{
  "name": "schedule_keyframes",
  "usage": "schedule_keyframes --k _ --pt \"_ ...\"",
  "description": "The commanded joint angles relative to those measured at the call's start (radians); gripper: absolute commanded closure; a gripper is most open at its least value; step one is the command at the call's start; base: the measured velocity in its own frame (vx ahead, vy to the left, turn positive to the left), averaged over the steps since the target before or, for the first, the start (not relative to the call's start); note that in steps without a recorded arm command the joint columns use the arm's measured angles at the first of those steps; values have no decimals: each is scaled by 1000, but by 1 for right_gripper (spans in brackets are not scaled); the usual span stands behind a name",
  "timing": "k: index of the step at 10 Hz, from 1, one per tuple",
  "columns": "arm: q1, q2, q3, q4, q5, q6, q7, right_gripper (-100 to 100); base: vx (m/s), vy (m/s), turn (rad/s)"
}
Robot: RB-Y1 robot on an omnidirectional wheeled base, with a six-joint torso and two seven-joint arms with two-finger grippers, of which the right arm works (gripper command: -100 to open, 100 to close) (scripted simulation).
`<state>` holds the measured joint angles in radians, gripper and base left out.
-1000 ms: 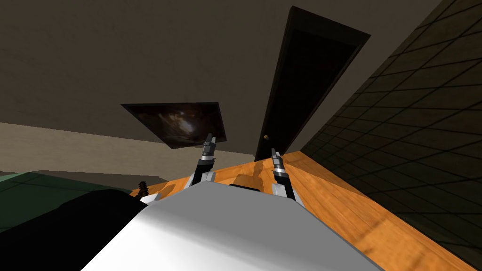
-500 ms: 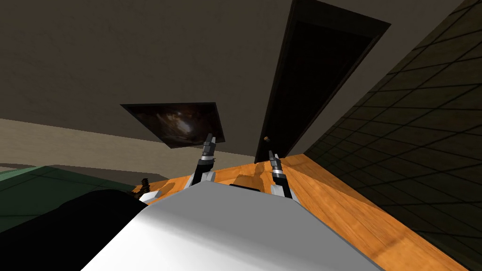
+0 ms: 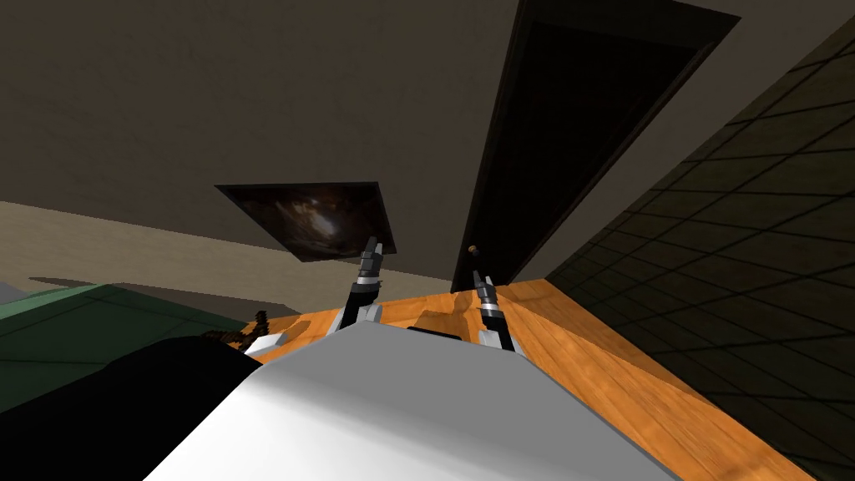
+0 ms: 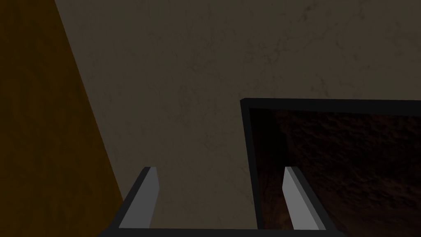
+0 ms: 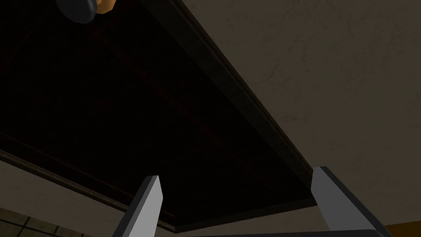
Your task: Pull the door open
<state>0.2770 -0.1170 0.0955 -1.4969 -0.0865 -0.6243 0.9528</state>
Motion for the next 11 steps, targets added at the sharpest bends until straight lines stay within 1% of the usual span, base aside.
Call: schedule_keyframes --k 1,11 --pt "-12 0 5 36 -2 -8 41 -100 71 -110 75" --pt "-60 -6 36 224 -13 -51 258 -100 66 -100 79"
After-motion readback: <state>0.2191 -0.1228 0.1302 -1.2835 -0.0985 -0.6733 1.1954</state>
